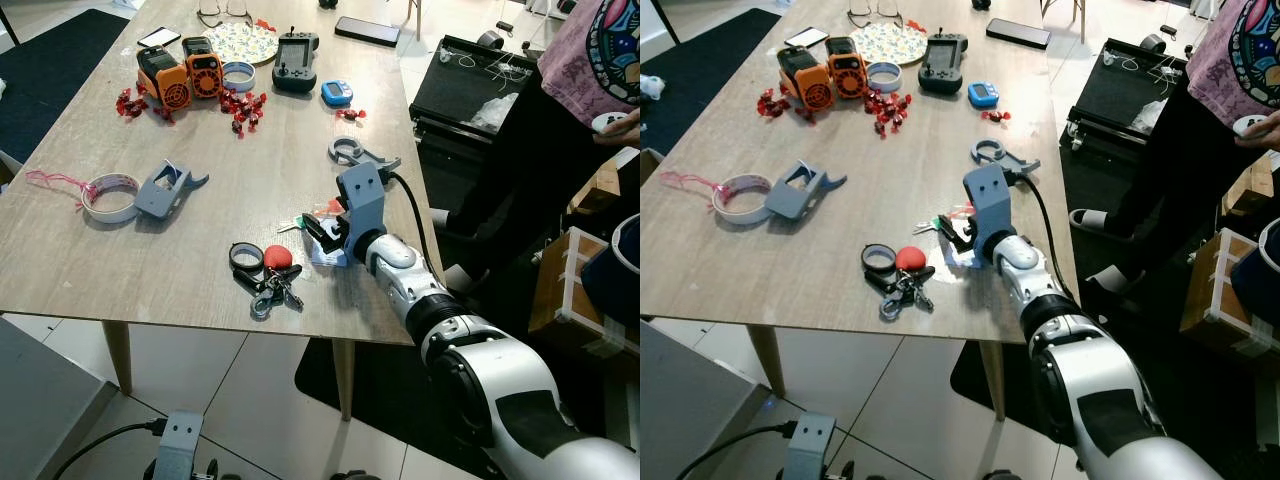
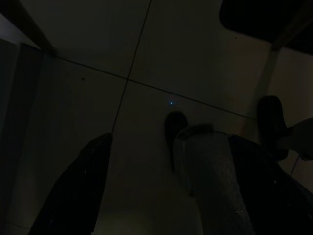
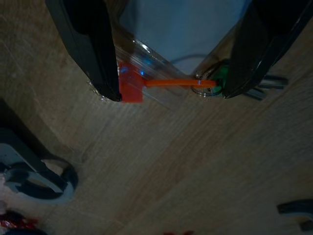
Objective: Hang keys on a hook
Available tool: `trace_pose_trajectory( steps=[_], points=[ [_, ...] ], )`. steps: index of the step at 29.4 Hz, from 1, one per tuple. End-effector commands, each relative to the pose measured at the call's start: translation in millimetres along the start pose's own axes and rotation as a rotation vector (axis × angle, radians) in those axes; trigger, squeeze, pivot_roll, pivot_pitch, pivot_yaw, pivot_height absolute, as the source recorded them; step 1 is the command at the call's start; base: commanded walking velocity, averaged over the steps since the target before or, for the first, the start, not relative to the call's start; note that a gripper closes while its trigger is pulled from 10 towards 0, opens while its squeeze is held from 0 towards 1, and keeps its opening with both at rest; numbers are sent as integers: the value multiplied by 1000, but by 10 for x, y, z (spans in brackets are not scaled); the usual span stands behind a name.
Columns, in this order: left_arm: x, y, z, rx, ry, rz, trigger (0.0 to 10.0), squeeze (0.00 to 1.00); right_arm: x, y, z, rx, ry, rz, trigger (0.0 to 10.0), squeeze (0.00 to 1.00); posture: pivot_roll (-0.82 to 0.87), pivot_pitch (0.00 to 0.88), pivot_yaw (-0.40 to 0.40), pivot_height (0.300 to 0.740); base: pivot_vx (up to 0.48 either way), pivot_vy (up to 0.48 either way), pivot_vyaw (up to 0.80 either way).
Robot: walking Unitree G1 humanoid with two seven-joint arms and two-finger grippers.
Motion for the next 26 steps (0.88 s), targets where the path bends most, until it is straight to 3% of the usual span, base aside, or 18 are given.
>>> trace_pose_trajectory(
  steps=[1, 10, 11, 13, 14, 15, 17, 18, 26],
  points=[
    [76, -133, 41, -41, -14, 20, 10000, 0, -12, -109, 14, -44, -6, -2, 10000, 0, 79, 265, -91, 740, 0, 0, 0],
    [76, -141, 44, -41, -15, 20, 10000, 0, -74, -142, 5, -62, 23, 6, 10000, 0, 80, 268, -91, 740, 0, 0, 0],
    [76, -143, 45, -42, -15, 20, 10000, 0, -85, -151, 6, -65, 30, 6, 6275, 0, 80, 268, -91, 740, 0, 0, 0],
    [77, -144, 45, -42, -15, 20, 10000, 0, -90, -156, 6, -67, 34, 6, 6275, 0, 80, 268, -91, 740, 0, 0, 0],
    [77, -145, 46, -42, -15, 19, 10000, 0, -97, -165, 7, -72, 39, 5, 2902, 0, 80, 267, -90, 740, 0, 0, 0],
    [79, -145, 46, -42, -16, 19, 10000, 0, -100, -174, 8, -76, 42, 5, 1490, 0, 80, 268, -91, 740, 0, 0, 0],
    [80, -145, 46, -42, -16, 19, 10000, 0, -101, -179, 9, -79, 43, 4, 1490, 0, 80, 268, -91, 740, 0, 0, 0],
    [80, -146, 46, -42, -17, 18, 10000, 0, -102, -185, 11, -81, 44, 4, 0, 0, 79, 268, -90, 740, 0, 0, 0],
    [80, -148, 46, -46, -18, 11, 10000, 0, -92, -209, 22, -88, 45, 2, 0, 0, 79, 269, -88, 740, 0, 0, 0]
  ],
)
Point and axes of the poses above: a point about 5 cm out from each wrist's last joint towards the gripper, its own z axis pointing back from the gripper into the wrist, its own y axis along the axis of the wrist's last joint, x = y × z, the point moved 3 cm from there along -z, pointing out of the wrist towards the gripper, and after that the axes turned 8 degrees about -z, right-handed, at the moved point
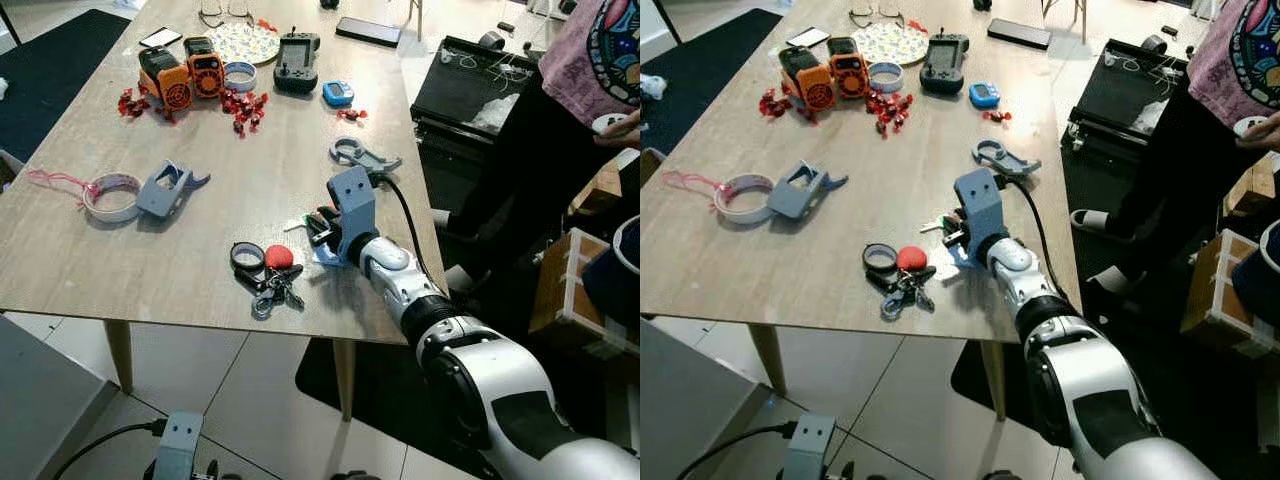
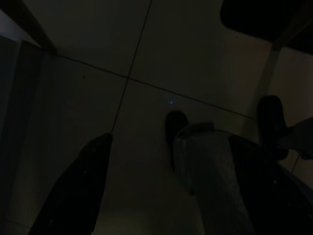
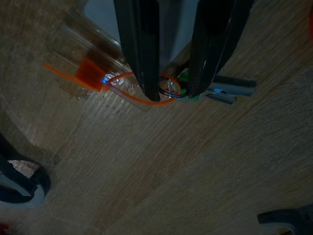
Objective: Hang keys on a hook
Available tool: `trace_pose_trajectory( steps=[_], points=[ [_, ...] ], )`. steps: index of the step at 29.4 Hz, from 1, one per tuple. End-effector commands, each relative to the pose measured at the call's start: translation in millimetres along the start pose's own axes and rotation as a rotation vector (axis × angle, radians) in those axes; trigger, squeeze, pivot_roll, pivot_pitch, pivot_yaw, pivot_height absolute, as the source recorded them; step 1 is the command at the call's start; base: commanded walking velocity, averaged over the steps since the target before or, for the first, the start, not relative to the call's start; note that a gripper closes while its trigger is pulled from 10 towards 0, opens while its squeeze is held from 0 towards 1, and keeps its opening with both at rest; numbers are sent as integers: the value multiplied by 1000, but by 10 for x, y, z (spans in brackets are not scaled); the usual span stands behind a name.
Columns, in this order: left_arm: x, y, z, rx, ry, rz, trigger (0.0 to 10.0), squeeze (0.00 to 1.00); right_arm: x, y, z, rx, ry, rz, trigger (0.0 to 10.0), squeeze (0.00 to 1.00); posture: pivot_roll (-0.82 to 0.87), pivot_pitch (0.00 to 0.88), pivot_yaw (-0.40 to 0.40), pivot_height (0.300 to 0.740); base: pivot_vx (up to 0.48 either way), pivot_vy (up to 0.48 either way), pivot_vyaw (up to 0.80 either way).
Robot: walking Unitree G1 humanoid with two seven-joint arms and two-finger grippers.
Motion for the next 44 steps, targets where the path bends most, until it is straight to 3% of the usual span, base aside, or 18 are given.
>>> trace_pose_trajectory(
  steps=[1, 11, 17, 19, 23, 28, 30, 41, 44],
  points=[
    [79, -136, 41, -43, -17, 11, 10000, 0, 7, -169, 38, -60, -1, -6, 0, 0, 79, 269, -88, 740, 0, 0, 0],
    [77, -139, 42, -44, -19, 7, 10000, 0, 8, -130, 31, -42, 1, -18, 0, 0, 79, 264, -87, 740, 0, 0, 0],
    [73, -144, 44, -45, -15, 7, 10000, 0, 30, 132, -1, 80, 8, -105, 0, 0, 77, 254, -86, 740, 0, 0, 0],
    [72, -152, 47, -47, -13, 8, 10000, 0, 84, 391, 2, 206, 12, -175, 0, 0, 76, 243, -84, 740, 0, 0, 0],
    [70, -156, 49, -46, -11, 9, 10000, 0, 153, 595, 28, 300, 11, -209, 0, 0, 69, 211, -81, 740, 0, 0, 0],
    [56, -93, 45, -3, -12, -1, 10000, 0, 202, 726, 58, 358, 17, -216, 0, 0, 66, 200, -79, 740, 0, 0, 0],
    [7, 105, 33, 105, -4, -6, 10000, 0, 239, 791, 84, 387, 28, -223, 0, 0, 63, 190, -77, 740, 0, 0, 0],
    [3, 189, 40, 155, -5, -15, 10000, 0, 344, 842, 162, 433, 26, -208, 0, 0, 57, 150, -67, 740, 0, 0, 0],
    [-16, 177, 55, 159, 1, -17, 10000, 0, 543, 1139, 281, 554, -3, -239, 0, 0, 60, 135, -68, 740, 0, 0, 0]
  ],
)
Point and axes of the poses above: a point about 5 cm out from each wrist's last joint towards the gripper, its own z axis pointing back from the gripper into the wrist, its own y axis along the axis of the wrist's last joint, x = y × z, the point moved 3 cm from there along -z, pointing out of the wrist towards the gripper, and after that the axes turned 8 degrees about -z, right-handed, at the moved point
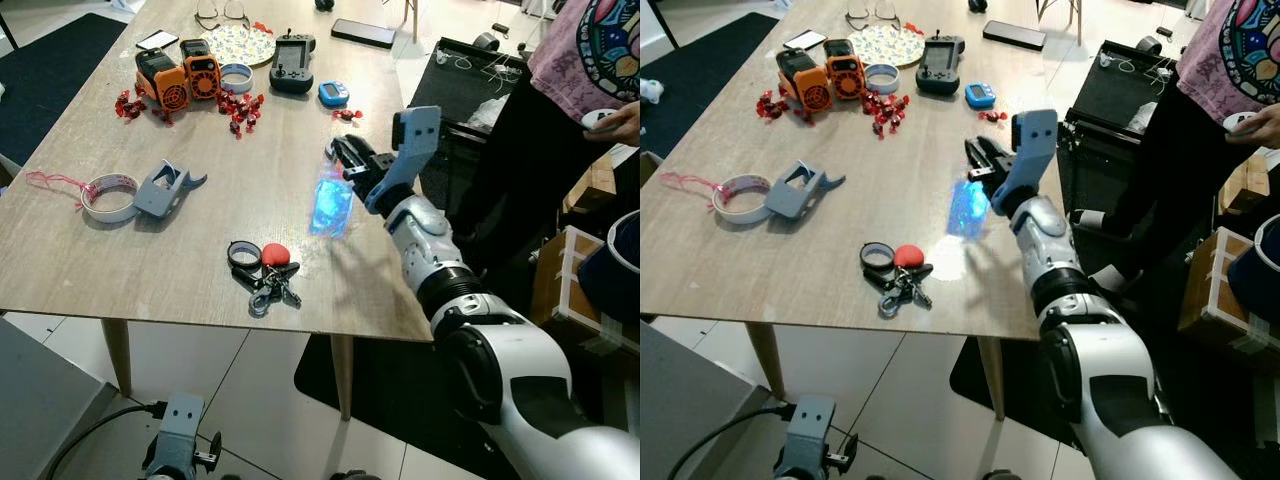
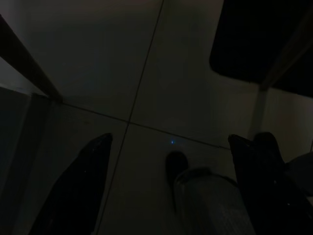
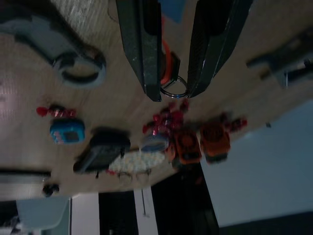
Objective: Hang keys on a hook
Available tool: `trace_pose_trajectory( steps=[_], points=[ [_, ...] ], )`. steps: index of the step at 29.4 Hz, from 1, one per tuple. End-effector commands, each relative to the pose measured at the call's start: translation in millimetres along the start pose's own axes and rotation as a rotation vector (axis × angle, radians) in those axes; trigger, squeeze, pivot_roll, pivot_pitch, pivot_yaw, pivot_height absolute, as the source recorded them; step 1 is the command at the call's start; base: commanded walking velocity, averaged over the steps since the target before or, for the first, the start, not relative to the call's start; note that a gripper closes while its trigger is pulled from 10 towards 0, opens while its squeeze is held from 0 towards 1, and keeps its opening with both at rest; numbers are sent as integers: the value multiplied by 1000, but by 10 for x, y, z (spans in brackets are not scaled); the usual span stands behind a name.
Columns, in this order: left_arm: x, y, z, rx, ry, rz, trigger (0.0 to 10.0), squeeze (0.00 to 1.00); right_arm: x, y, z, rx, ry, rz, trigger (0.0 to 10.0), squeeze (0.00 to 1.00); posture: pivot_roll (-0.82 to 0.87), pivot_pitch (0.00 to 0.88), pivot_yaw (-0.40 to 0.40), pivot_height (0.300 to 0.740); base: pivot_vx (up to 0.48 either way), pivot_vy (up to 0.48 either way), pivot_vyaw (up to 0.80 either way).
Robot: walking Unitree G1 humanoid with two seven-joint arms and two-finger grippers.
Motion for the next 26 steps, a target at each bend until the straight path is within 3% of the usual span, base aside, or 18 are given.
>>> trace_pose_trajectory(
  steps=[1, 12, 15, 18, 19, 21, 22, 25, 26],
  points=[
    [62, -120, 63, -32, -14, 14, 10000, 0, 88, 285, -16, 106, -16, -8, 0, 0, 60, 135, -68, 740, 0, 0, 0],
    [10, -111, 66, -29, 1, 20, 10000, 0, 598, 950, 223, 281, -150, 60, 0, 0, 59, 118, -60, 740, 0, 0, 0],
    [-2, -108, 66, -29, 4, 21, 10000, 0, 917, 1179, 486, 344, -277, 109, 0, 0, 54, 114, -55, 740, 0, 0, 0],
    [-7, -109, 69, -29, 4, 22, 10000, 0, 1130, 1267, 706, 368, -366, 135, 0, 0, 50, 114, -54, 740, 0, 0, 0],
    [-7, -109, 69, -29, 4, 22, 10000, 0, 1130, 1267, 706, 368, -366, 135, 0, 0, 50, 114, -54, 740, 0, 0, 0],
    [-11, -114, 73, -30, 5, 24, 10000, 0, 1402, 1310, 1040, 374, -492, 172, 0, 0, 50, 114, -58, 740, 0, 0, 0],
    [-11, -114, 73, -30, 5, 24, 10000, 0, 1402, 1310, 1040, 374, -492, 172, 0, 0, 50, 114, -58, 740, 0, 0, 0],
    [-9, -130, 84, -34, 6, 27, 10000, 0, 1669, 1295, 1448, 370, -639, 200, 0, 0, 49, 118, -58, 740, 0, 0, 0],
    [-9, -130, 84, -34, 6, 27, 10000, 0, 1669, 1295, 1448, 370, -639, 200, 0, 0, 49, 118, -58, 740, 0, 0, 0]
  ],
)
Point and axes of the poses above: a point about 5 cm out from each wrist's last joint towards the gripper, its own z axis pointing back from the gripper into the wrist, its own y axis along the axis of the wrist's last joint, x = y × z, the point moved 3 cm from there along -z, pointing out of the wrist towards the gripper, and after that the axes turned 8 degrees about -z, right-handed, at the moved point
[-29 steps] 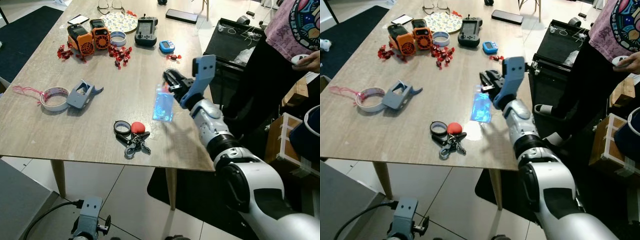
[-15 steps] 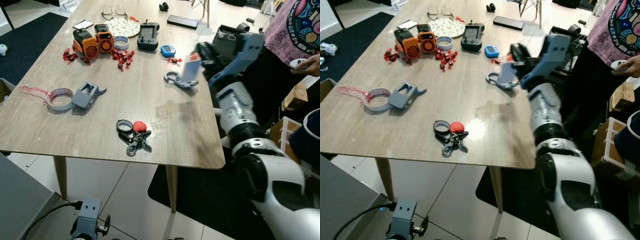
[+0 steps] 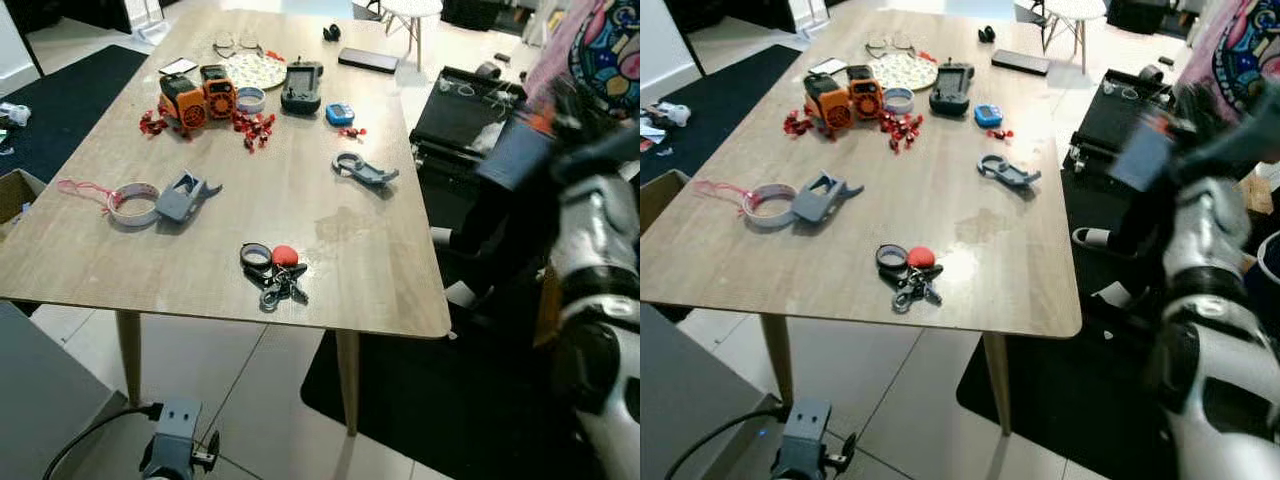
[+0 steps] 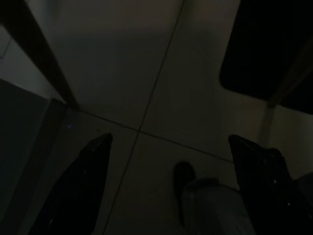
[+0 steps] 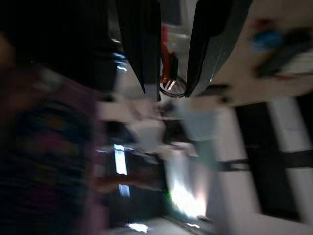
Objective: Hang keys on a hook
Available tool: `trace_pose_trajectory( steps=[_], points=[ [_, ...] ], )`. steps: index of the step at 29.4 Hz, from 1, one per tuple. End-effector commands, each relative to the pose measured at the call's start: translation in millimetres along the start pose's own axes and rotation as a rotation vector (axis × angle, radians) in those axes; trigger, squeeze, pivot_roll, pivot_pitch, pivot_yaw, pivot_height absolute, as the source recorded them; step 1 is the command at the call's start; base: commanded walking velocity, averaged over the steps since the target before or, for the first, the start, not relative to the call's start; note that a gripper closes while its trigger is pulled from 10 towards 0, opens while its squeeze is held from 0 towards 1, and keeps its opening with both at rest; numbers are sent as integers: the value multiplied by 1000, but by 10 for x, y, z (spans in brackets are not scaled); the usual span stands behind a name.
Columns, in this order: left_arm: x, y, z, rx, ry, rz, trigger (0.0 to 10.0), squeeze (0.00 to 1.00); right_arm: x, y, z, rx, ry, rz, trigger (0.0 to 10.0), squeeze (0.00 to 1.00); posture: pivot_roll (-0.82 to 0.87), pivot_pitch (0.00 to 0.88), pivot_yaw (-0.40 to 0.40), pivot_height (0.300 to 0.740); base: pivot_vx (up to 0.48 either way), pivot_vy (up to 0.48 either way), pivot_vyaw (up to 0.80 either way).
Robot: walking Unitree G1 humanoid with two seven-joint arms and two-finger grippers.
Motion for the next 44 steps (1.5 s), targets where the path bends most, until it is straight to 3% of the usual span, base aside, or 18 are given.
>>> trace_pose_trajectory(
  steps=[1, 4, 5, 7, 8, 10, 11, 13, 15, 16, 17, 18, 19, 20, 21, 32, 39, 44],
  points=[
    [26, -88, 38, -30, -7, 9, 10000, 0, 146, 70, 44, 32, -55, 3, 0, 0, 48, 118, -58, 740, 0, 0, 0],
    [50, -151, 74, -44, -12, 8, 10000, 0, 729, 34, 393, 19, -286, 28, 0, 0, 45, 122, -56, 740, 0, 0, 0],
    [59, -178, 89, -51, -14, 7, 10000, 0, 913, -22, 554, -11, -358, 51, 2314, 0, 43, 123, -55, 740, 0, 0, 0],
    [63, -196, 99, -56, -16, 7, 10000, 0, 1010, -60, 652, -32, -396, 68, 2314, 0, 41, 123, -54, 740, 0, 0, 0],
    [67, -217, 110, -61, -17, 7, 10000, 0, 1106, -168, 803, -87, -422, 101, 10000, 0, 36, 122, -52, 740, 0, 0, 0],
    [71, -246, 125, -71, -19, 6, 10000, 0, 1250, -378, 1095, -191, -466, 153, 10000, 0, 31, 123, -52, 740, 0, 0, 0],
    [71, -246, 125, -71, -19, 6, 10000, 0, 1250, -378, 1095, -191, -466, 153, 10000, 0, 31, 123, -52, 740, 0, 0, 0],
    [78, -279, 137, -87, -18, 6, 10000, 0, 1403, -749, 1613, -372, -551, 189, 10000, 0, 34, 121, -53, 740, 0, 0, 0],
    [82, -305, 147, -98, -16, 7, 10000, 0, 1424, -1043, 2021, -528, -583, 197, 10000, 0, 39, 119, -57, 740, 0, 0, 0],
    [82, -314, 151, -102, -15, 7, 10000, 0, 1406, -1162, 2178, -592, -590, 193, 10000, 0, 40, 118, -57, 740, 0, 0, 0],
    [82, -314, 151, -102, -15, 7, 10000, 0, 1406, -1162, 2178, -592, -590, 193, 10000, 0, 40, 118, -57, 740, 0, 0, 0],
    [79, -326, 156, -107, -12, 9, 10000, 0, 1327, -1366, 2411, -705, -570, 185, 10000, 0, 39, 118, -56, 740, 0, 0, 0],
    [77, -346, 163, -116, -10, 11, 10000, 0, 1151, -1688, 2828, -903, -535, 155, 10000, 0, 37, 113, -53, 740, 0, 0, 0],
    [77, -346, 163, -116, -10, 11, 10000, 0, 1151, -1688, 2828, -903, -535, 155, 10000, 0, 37, 113, -53, 740, 0, 0, 0],
    [79, -369, 168, -129, -8, 14, 10000, 0, 966, -1906, 3145, -1067, -463, 166, 10000, 0, 40, 109, -53, 740, 0, 0, 0],
    [28, -468, 175, -191, 66, 141, 10000, 0, 453, -2268, 3753, -1382, -186, 245, 10000, 0, 40, 70, -63, 740, 0, 0, 0],
    [28, -473, 170, -186, 65, 232, 10000, 0, 388, -2300, 3801, -1403, -158, 248, 10000, 0, 37, 43, -59, 740, 0, 0, 0],
    [38, -454, 153, -183, 49, 213, 10000, 0, 358, -2311, 3811, -1403, -143, 247, 10000, 0, 35, 41, -51, 740, 0, 0, 0]
  ],
)
Point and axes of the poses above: a point about 5 cm out from each wrist's last joint towards the gripper, its own z axis pointing back from the gripper into the wrist, its own y axis along the axis of the wrist's last joint, x = y × z, the point moved 3 cm from there along -z, pointing out of the wrist towards the gripper, and after that the axes turned 8 degrees about -z, right-handed, at the moved point
